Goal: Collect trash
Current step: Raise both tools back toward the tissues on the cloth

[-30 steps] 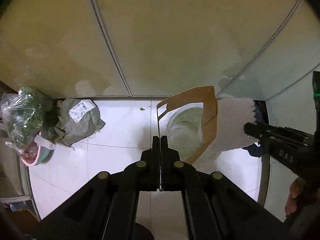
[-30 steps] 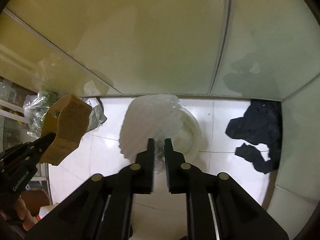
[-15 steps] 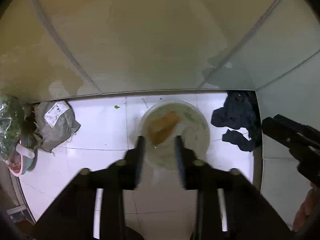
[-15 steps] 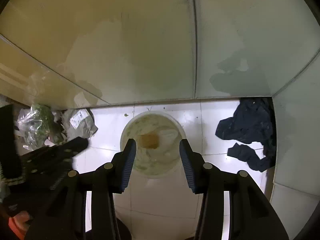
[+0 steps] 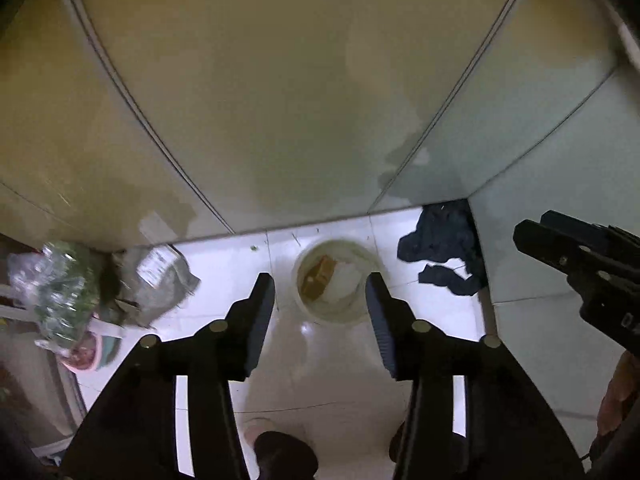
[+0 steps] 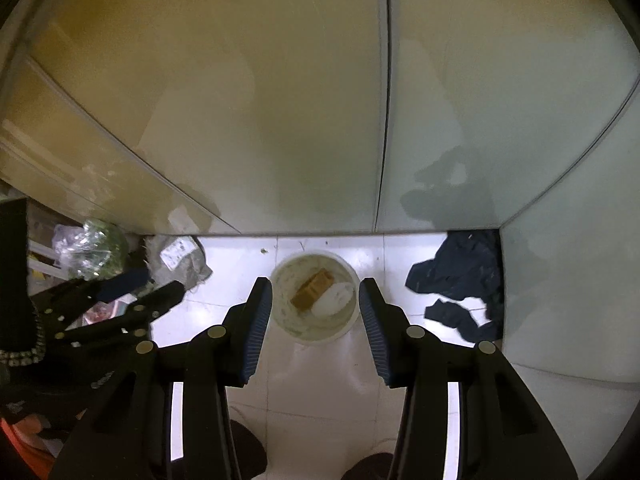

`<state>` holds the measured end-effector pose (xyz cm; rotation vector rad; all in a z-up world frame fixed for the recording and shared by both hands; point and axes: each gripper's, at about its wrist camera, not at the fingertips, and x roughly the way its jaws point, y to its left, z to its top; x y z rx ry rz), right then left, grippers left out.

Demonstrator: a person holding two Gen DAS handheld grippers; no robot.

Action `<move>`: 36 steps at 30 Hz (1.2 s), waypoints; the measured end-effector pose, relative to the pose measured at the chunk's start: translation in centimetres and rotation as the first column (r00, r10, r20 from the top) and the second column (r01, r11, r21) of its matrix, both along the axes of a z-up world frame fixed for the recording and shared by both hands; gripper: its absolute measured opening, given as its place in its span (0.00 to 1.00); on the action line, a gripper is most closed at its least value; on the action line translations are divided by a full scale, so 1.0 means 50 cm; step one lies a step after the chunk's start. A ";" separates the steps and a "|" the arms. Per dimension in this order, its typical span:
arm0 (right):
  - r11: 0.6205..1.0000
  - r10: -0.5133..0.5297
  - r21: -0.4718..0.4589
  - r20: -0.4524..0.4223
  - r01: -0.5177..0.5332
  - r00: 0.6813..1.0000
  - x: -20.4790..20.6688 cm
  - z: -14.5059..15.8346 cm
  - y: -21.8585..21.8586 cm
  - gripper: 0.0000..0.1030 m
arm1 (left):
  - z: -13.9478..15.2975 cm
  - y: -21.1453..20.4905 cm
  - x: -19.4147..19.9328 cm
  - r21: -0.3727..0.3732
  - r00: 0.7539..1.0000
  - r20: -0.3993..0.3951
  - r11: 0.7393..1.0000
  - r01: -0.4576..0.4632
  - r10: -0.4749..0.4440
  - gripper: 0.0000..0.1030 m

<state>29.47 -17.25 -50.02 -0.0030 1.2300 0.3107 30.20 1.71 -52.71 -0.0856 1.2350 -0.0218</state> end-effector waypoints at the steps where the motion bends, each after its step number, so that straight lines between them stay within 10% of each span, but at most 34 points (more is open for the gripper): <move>1: 1.000 -0.001 0.001 0.011 0.001 1.000 -0.005 0.035 0.004 0.40 | 0.045 0.007 -0.006 0.002 1.000 0.015 1.000 0.002 -0.002 0.49; 12: 0.998 -0.060 0.039 0.194 0.053 0.979 -0.069 0.437 0.045 0.41 | 0.485 0.085 -0.060 0.023 0.969 0.244 0.999 0.038 -0.042 0.54; 20: 0.991 -0.135 0.065 0.373 0.119 0.918 -0.117 0.667 0.092 0.41 | 0.748 0.153 -0.089 0.032 0.880 0.468 0.997 0.076 -0.082 0.64; 27: 0.983 -0.182 0.069 0.508 0.171 0.842 -0.124 0.784 0.122 0.53 | 0.867 0.179 -0.089 0.043 0.816 0.569 0.995 0.095 -0.102 0.80; 36: 0.983 -0.184 0.089 0.573 0.162 0.799 -0.034 0.832 0.093 0.61 | 0.901 0.166 0.035 0.022 0.797 0.603 1.000 -0.001 -0.012 0.92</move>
